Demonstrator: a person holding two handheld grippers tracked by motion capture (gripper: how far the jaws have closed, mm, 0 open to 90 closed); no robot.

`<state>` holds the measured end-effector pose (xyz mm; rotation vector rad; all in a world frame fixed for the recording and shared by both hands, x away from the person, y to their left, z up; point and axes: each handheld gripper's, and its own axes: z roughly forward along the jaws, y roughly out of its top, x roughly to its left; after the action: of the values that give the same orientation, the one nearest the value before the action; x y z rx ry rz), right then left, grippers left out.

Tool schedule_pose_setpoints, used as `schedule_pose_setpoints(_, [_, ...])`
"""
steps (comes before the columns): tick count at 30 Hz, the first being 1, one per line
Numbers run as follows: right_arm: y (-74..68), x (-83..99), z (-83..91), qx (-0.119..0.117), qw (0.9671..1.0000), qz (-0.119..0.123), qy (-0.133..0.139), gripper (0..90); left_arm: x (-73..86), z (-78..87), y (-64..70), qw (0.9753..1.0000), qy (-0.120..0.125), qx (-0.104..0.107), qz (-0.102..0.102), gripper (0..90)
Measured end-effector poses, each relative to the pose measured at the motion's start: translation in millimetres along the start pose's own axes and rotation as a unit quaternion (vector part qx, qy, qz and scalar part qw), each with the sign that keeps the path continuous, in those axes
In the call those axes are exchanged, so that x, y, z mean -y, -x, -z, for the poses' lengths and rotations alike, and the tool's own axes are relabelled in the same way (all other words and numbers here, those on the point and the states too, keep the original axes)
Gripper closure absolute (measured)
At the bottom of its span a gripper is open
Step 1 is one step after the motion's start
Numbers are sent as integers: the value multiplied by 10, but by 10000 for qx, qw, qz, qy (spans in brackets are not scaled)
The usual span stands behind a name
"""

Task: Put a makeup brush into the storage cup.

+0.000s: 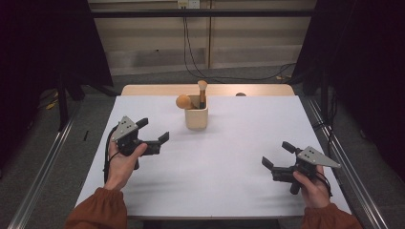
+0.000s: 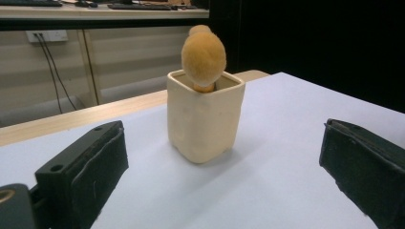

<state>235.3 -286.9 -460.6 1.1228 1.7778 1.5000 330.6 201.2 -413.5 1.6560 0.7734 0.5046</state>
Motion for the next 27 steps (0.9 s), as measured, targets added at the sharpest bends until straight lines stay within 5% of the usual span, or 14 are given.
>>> schedule_pose_setpoints(8, [4,3,6,10,10000,9,17,0,146,215,21,10000,-71,-22,-31,23])
schedule_pose_setpoints(12, [0,3,7,21,10000,4,24,1,247,312,21,9998,-120,-78,137,44])
schedule_pose_setpoints(19, [-7,6,5,4,10000,19,12,3,359,516,63,9995,-91,-318,-8,42])
schedule_pose_setpoints(27, [-11,9,37,10,10000,44,17,2,461,718,108,9986,-120,-493,113,41])
